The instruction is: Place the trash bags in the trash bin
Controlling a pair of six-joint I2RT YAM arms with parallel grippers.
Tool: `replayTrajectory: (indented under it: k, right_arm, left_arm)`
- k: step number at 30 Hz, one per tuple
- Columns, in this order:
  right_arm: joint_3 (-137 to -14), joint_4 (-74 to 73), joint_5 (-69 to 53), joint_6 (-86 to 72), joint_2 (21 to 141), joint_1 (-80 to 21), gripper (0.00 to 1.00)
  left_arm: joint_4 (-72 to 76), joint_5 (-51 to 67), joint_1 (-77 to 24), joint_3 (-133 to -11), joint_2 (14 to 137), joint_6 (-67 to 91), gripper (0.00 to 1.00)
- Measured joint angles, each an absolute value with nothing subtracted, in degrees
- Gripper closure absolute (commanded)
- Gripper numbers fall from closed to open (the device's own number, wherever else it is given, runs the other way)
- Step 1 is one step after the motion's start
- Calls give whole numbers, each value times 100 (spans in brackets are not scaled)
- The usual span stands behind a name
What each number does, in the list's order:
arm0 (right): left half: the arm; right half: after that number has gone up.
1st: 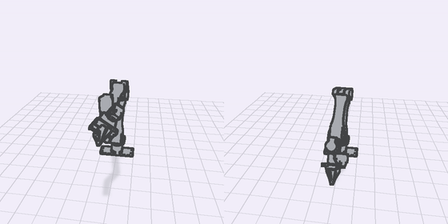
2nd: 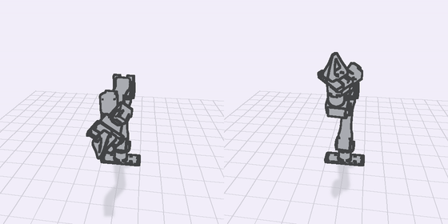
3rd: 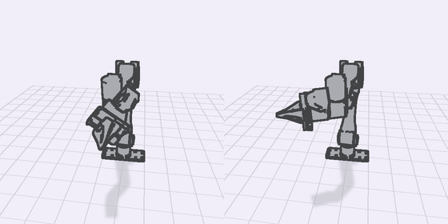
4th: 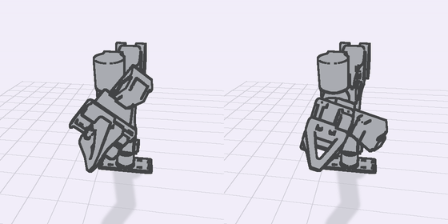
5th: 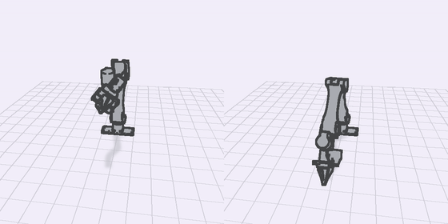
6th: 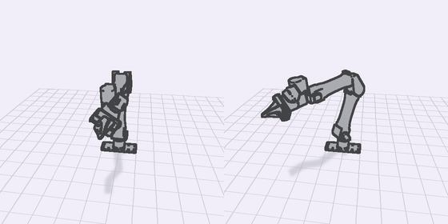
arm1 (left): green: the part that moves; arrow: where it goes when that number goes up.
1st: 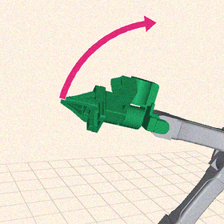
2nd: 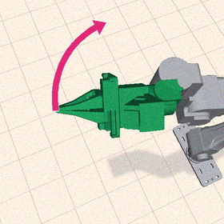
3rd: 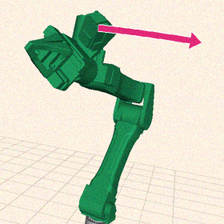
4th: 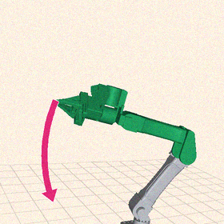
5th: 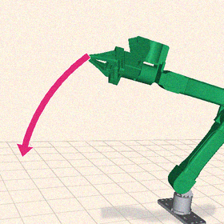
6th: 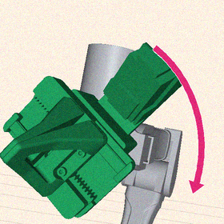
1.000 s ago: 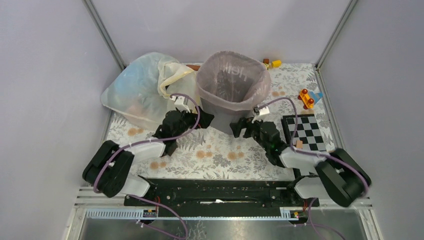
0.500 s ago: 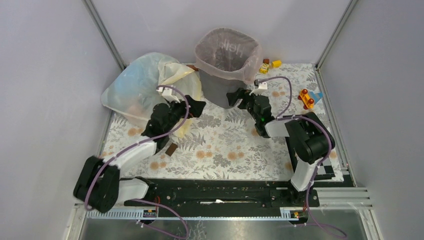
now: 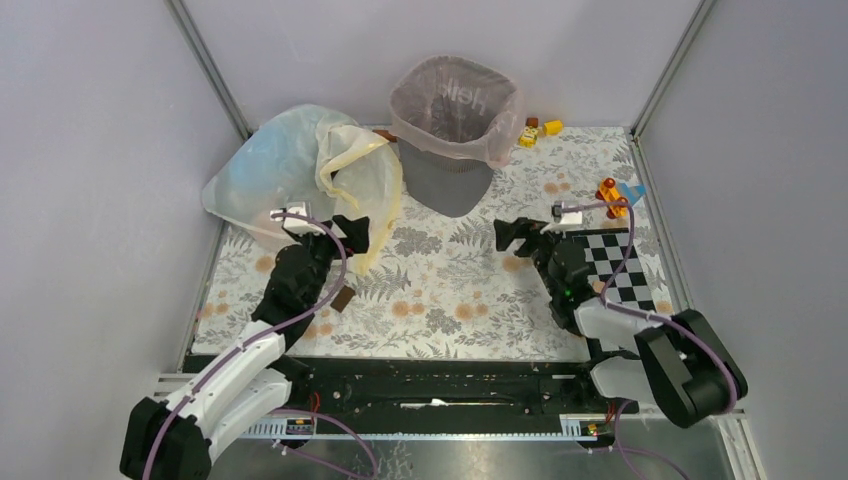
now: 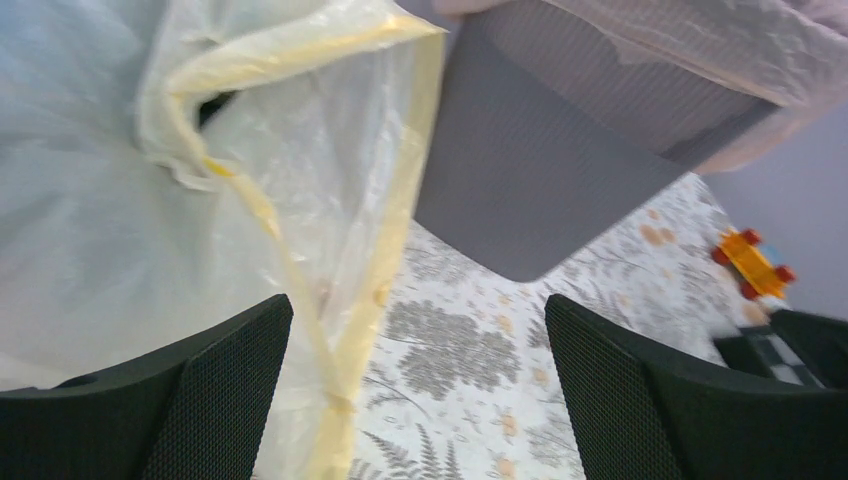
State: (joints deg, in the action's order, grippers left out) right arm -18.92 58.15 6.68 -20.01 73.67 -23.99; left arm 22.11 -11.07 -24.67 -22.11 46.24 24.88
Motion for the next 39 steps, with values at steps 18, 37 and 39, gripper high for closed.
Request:
replayTrajectory:
  k: [18, 37, 39]
  right_arm:
    - [-939, 4674, 1365, -1118, 5349, -163, 0]
    - [-1162, 7105, 340, -515, 8836, 338, 0]
    - [-1356, 7013, 38, -403, 8836, 338, 0]
  left_arm:
    - [3103, -2128, -1140, -1758, 5581, 1347, 1]
    - [5535, -991, -47, -1282, 8029, 934, 1]
    - [5561, -808, -25, -1433, 8302, 854, 1]
